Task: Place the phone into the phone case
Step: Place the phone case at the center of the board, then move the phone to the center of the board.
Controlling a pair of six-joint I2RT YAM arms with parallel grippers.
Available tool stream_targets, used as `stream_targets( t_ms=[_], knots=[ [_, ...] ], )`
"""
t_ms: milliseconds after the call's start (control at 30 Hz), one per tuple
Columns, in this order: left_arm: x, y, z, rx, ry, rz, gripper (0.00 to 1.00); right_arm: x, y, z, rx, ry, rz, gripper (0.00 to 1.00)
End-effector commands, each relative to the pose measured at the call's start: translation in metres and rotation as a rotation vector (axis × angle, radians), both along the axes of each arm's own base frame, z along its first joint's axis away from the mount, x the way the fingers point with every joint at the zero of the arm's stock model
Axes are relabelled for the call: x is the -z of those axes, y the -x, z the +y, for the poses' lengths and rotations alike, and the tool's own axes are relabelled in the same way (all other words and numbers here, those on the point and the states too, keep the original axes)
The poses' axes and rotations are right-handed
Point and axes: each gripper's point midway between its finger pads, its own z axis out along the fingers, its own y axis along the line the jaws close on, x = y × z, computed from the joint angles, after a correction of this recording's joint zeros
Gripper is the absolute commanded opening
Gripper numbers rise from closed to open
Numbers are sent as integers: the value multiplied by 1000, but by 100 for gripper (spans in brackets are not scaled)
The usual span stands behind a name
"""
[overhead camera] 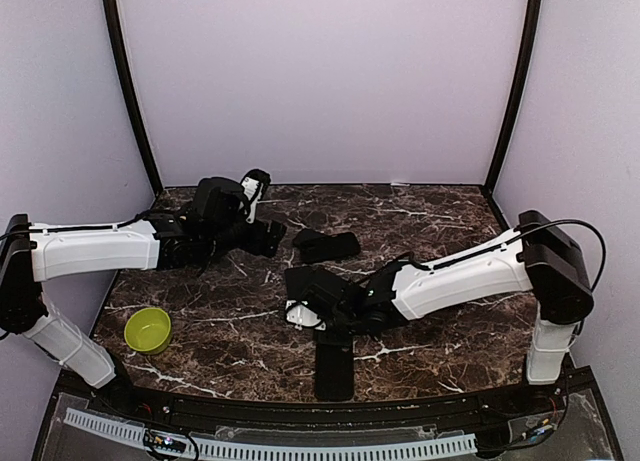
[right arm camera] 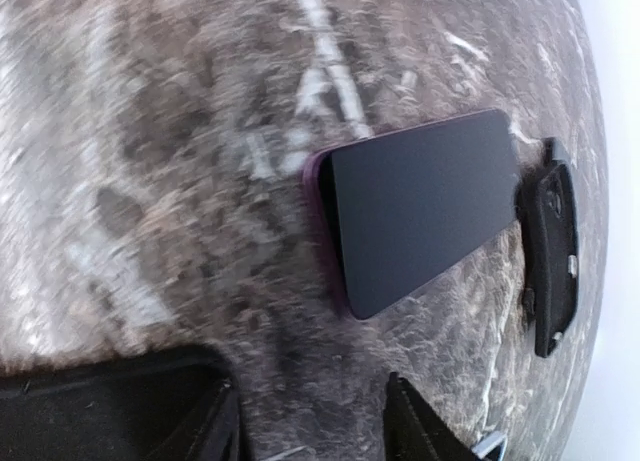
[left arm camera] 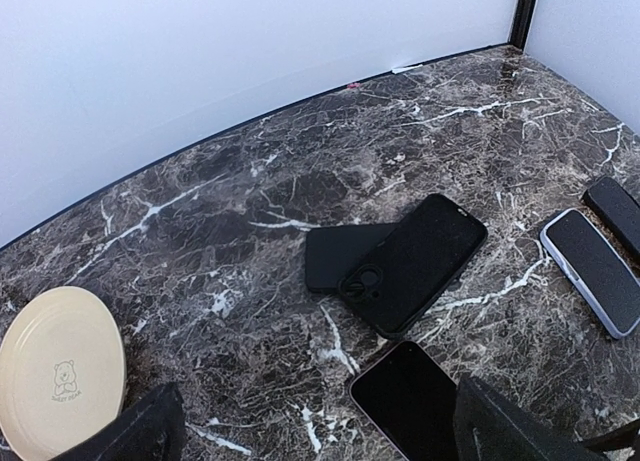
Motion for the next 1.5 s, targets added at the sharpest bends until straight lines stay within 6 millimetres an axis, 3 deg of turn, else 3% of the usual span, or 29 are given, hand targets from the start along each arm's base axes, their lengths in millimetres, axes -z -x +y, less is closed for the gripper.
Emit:
stream_targets(
  t_ms=[0, 133, 233, 333, 433, 533, 700, 900, 1033, 1233, 1467],
  knots=[
    [-17, 0, -2, 15, 28, -16, 96, -55, -20, 4, 318, -194, -15, 56],
    [-19, 1, -3, 25, 27, -22, 96, -59, -4, -19, 644, -335, 188, 59],
    [-17, 0, -2, 18, 15, -23, 96, -33, 22, -32, 823, -354, 382, 59],
    [-14, 0, -4, 31, 16, -14, 96, -8, 37, -50, 957, -323, 460, 61],
    [-12, 0, -4, 29, 9, -10, 96, 3, 47, -60, 1012, -320, 498, 62],
    [-11, 0, -6, 35, 6, -3, 96, 13, 54, -55, 1020, -361, 566, 62],
    [-12, 0, -6, 38, 11, -3, 96, 33, 64, -45, 1010, -359, 652, 47],
    [-13, 1, -7, 42, 13, -2, 96, 41, 59, -49, 1024, -341, 621, 17],
    [-14, 1, -7, 42, 13, -4, 96, 31, 36, -65, 1073, -337, 500, 0],
    [-17, 1, -6, 41, 13, -11, 96, 7, -2, -94, 1109, -338, 320, 0],
    [-17, 1, -6, 42, 12, -11, 96, 10, -25, -104, 1099, -319, 281, 0]
  ],
)
